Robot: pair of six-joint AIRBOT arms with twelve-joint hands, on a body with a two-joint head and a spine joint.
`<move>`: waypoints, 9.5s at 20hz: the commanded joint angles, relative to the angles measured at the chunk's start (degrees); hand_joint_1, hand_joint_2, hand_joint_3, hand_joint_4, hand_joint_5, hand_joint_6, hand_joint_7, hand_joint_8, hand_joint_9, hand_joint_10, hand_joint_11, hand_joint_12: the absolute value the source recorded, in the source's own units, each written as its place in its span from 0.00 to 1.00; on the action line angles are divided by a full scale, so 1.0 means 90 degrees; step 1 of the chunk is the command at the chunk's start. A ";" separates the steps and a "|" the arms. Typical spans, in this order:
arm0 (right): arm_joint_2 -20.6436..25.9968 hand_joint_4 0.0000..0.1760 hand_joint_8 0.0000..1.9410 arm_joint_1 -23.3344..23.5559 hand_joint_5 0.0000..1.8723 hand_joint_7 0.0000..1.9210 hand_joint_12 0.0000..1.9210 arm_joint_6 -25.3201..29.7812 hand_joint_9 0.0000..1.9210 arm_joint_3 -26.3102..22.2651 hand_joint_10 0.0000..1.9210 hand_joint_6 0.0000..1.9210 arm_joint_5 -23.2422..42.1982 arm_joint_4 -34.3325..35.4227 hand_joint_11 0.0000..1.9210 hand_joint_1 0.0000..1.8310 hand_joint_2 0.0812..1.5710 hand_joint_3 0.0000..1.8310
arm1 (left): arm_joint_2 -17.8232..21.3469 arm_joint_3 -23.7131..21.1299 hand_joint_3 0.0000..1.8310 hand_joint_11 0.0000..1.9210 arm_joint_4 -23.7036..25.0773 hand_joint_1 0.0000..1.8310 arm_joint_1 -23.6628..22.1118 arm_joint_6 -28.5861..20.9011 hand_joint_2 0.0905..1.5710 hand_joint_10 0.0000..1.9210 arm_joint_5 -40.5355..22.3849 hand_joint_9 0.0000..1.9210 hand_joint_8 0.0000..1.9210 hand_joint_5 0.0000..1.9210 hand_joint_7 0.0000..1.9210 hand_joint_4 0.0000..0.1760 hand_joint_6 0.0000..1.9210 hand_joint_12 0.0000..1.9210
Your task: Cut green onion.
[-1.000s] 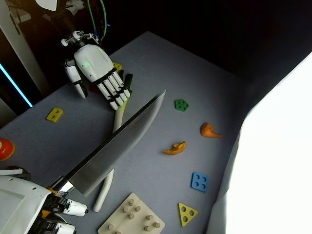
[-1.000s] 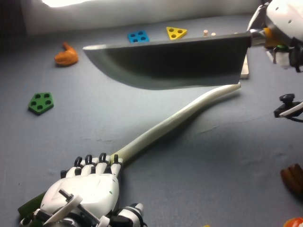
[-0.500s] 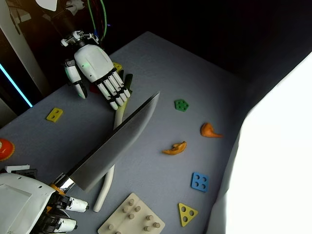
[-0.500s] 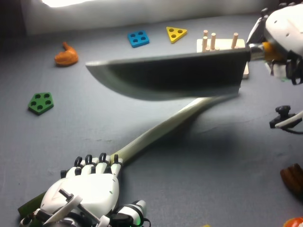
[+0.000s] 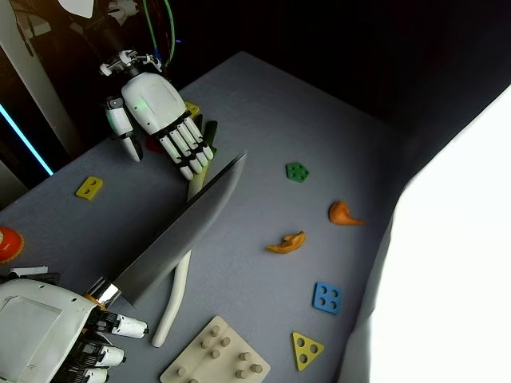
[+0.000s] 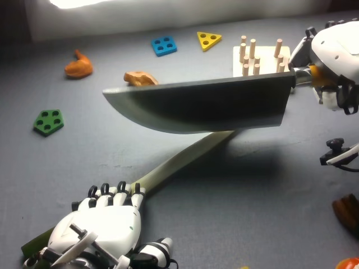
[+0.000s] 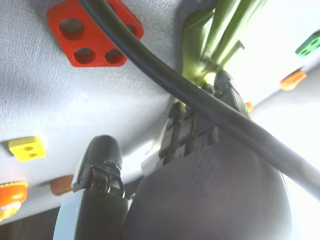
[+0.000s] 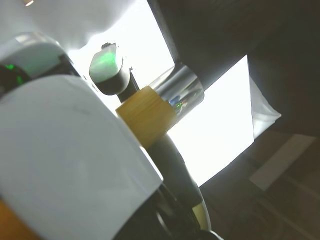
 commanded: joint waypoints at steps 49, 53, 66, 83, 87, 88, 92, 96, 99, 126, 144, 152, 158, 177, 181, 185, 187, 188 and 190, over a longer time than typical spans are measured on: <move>0.0626 0.00 1.00 -0.0083 0.58 0.77 1.00 0.0584 0.81 0.0066 1.00 0.95 0.1176 -0.1124 0.81 0.80 0.43 0.50 | -0.0032 0.0041 0.00 0.00 0.0016 0.05 -0.0137 0.0004 0.93 0.00 0.0130 0.00 0.00 0.00 0.00 0.00 0.00 0.00; 0.0749 0.00 1.00 0.0152 0.63 0.78 1.00 0.0585 0.82 0.0099 1.00 0.95 0.1334 -0.1110 0.83 0.86 0.46 0.43 | -0.0032 0.0048 0.00 0.00 0.0044 0.05 -0.0137 0.0004 0.93 0.00 0.0106 0.00 0.00 0.00 0.00 0.00 0.00 0.00; 0.0821 1.00 1.00 0.0513 0.69 0.80 1.00 0.0645 0.84 0.0269 1.00 1.00 0.1367 -0.0964 0.83 0.86 0.45 0.42 | -0.0031 0.0102 0.00 0.00 0.0255 0.07 -0.0208 0.0004 0.92 0.00 -0.0007 0.00 0.00 0.00 0.00 0.00 0.00 0.00; 0.0578 1.00 1.00 0.1047 0.74 0.83 1.00 0.2062 0.87 0.1772 1.00 1.00 0.1523 -0.2162 0.89 0.91 0.43 0.44 | -0.0027 0.0162 0.00 0.00 0.0580 0.00 -0.0374 0.0048 0.93 0.00 -0.0186 0.00 0.00 0.00 0.00 0.00 0.00 0.00; 0.0380 1.00 1.00 0.0973 0.72 0.83 1.00 0.2796 0.86 0.2279 1.00 1.00 0.1523 -0.2366 0.89 0.91 0.43 0.44 | 0.0076 0.0157 0.00 0.00 0.0605 0.00 -0.0488 0.0213 0.94 0.00 -0.0349 0.00 0.00 0.00 0.00 0.00 0.00 0.00; 0.0342 1.00 1.00 0.0951 0.73 0.83 1.00 0.2992 0.87 0.2385 1.00 1.00 0.1522 -0.2485 0.90 0.90 0.43 0.44 | 0.0115 0.0149 0.01 0.00 0.0622 0.00 -0.0510 0.0219 0.94 0.00 -0.0362 0.00 0.00 0.00 0.00 0.00 0.00 0.00; 0.0152 1.00 1.00 0.0719 0.77 0.83 1.00 0.3842 0.86 0.2853 1.00 1.00 0.1504 -0.2946 0.89 0.89 0.45 0.44 | 0.0457 0.0132 0.01 0.00 0.0734 0.00 -0.0692 0.0376 0.94 0.00 -0.0612 0.00 0.00 0.00 0.00 0.00 0.00 0.00; -0.0108 1.00 1.00 0.0443 0.75 0.82 1.00 0.4346 0.86 0.3340 1.00 1.00 0.1508 -0.3013 0.89 0.89 0.43 0.44 | 0.0769 0.0180 0.01 0.00 0.0934 0.00 -0.0933 0.0380 0.95 0.00 -0.0886 0.00 0.00 0.00 0.00 0.00 0.00 0.00; -0.0228 1.00 1.00 0.0385 0.74 0.82 1.00 0.4411 0.86 0.3497 1.00 1.00 0.1517 -0.2904 0.89 0.89 0.43 0.44 | 0.0885 0.0186 0.00 0.00 0.0990 0.00 -0.1058 0.0380 0.95 0.00 -0.1014 0.00 0.00 0.00 0.00 0.00 0.00 0.00; -0.1434 1.00 1.00 0.0079 0.71 0.83 1.00 0.4856 0.86 0.5000 1.00 1.00 0.1496 -0.2896 0.88 0.86 0.45 0.42 | 0.1264 0.0199 0.00 0.00 0.0962 0.04 -0.1997 0.1034 0.94 0.00 -0.1736 0.00 0.00 0.00 0.00 0.00 0.00 0.00; -0.1852 1.00 1.00 -0.0223 0.73 0.82 1.00 0.5056 0.86 0.5626 1.00 1.00 0.1500 -0.2796 0.87 0.87 0.45 0.41 | 0.1250 0.0215 0.00 0.00 0.1065 0.00 -0.2069 0.1150 0.95 0.00 -0.1935 0.00 0.00 0.00 0.00 0.00 0.00 0.00; -0.1980 1.00 1.00 -0.0314 0.72 0.82 1.00 0.5055 0.84 0.5627 1.00 1.00 0.1500 -0.2713 0.85 0.87 0.46 0.39 | 0.1243 0.0227 0.00 0.00 0.1065 0.00 -0.2097 0.1174 0.95 0.00 -0.1936 0.00 0.00 0.00 0.00 0.00 0.00 0.00; -0.2030 1.00 1.00 -0.0319 0.71 0.82 1.00 0.5055 0.86 0.5639 1.00 1.00 0.1500 -0.2654 0.88 0.86 0.48 0.38 | 0.1236 0.0241 0.00 0.00 0.1065 0.01 -0.2096 0.1216 0.95 0.00 -0.1953 0.00 0.00 0.00 0.00 0.00 0.00 0.00; -0.2037 0.16 0.80 -0.0391 0.31 0.34 1.00 0.5055 0.21 0.5680 0.98 0.84 0.1536 -0.2646 0.23 0.60 0.81 0.03 | 0.1237 0.0233 0.00 0.00 0.1064 0.00 -0.2119 0.1228 0.95 0.00 -0.1978 0.00 0.00 0.01 0.00 0.00 0.00 0.00; -0.2022 0.00 0.74 -0.0416 0.12 0.11 1.00 0.5056 0.09 0.5683 0.94 0.65 0.1536 -0.2649 0.16 0.66 0.68 0.00 | 0.1238 0.0231 0.00 0.00 0.1065 0.01 -0.2119 0.1232 0.94 0.00 -0.1977 0.00 0.00 0.01 0.00 0.00 0.00 0.00; -0.1958 0.00 0.34 -0.0496 0.13 0.18 0.96 0.5245 0.09 0.5683 0.66 0.35 0.1536 -0.2784 0.01 0.62 0.66 0.00 | 0.1239 0.0220 0.00 0.00 0.1065 0.00 -0.2121 0.1234 0.94 0.00 -0.1977 0.00 0.00 0.00 0.00 0.00 0.00 0.00; -0.1933 0.00 0.17 -0.0524 0.13 0.17 0.84 0.5258 0.07 0.5682 0.53 0.19 0.1536 -0.2811 0.00 0.61 0.63 0.00 | 0.1238 0.0213 0.00 0.00 0.1064 0.02 -0.2131 0.1234 0.94 0.00 -0.1977 0.00 0.00 0.00 0.00 0.00 0.00 0.00; -0.1917 0.03 0.05 -0.0534 0.13 0.14 0.70 0.5258 0.04 0.5682 0.41 0.07 0.1536 -0.2820 0.00 0.60 0.61 0.00 | 0.1238 0.0212 0.00 0.00 0.1063 0.01 -0.2136 0.1234 0.94 0.00 -0.1977 0.00 0.00 0.01 0.00 0.00 0.00 0.00; -0.1887 0.06 0.02 -0.0584 0.14 0.13 0.65 0.5258 0.04 0.5681 0.36 0.04 0.1529 -0.2874 0.00 0.59 0.60 0.00 | 0.1238 0.0208 0.00 0.00 0.1062 0.01 -0.2148 0.1234 0.94 0.00 -0.1977 0.00 0.00 0.00 0.00 0.00 0.00 0.00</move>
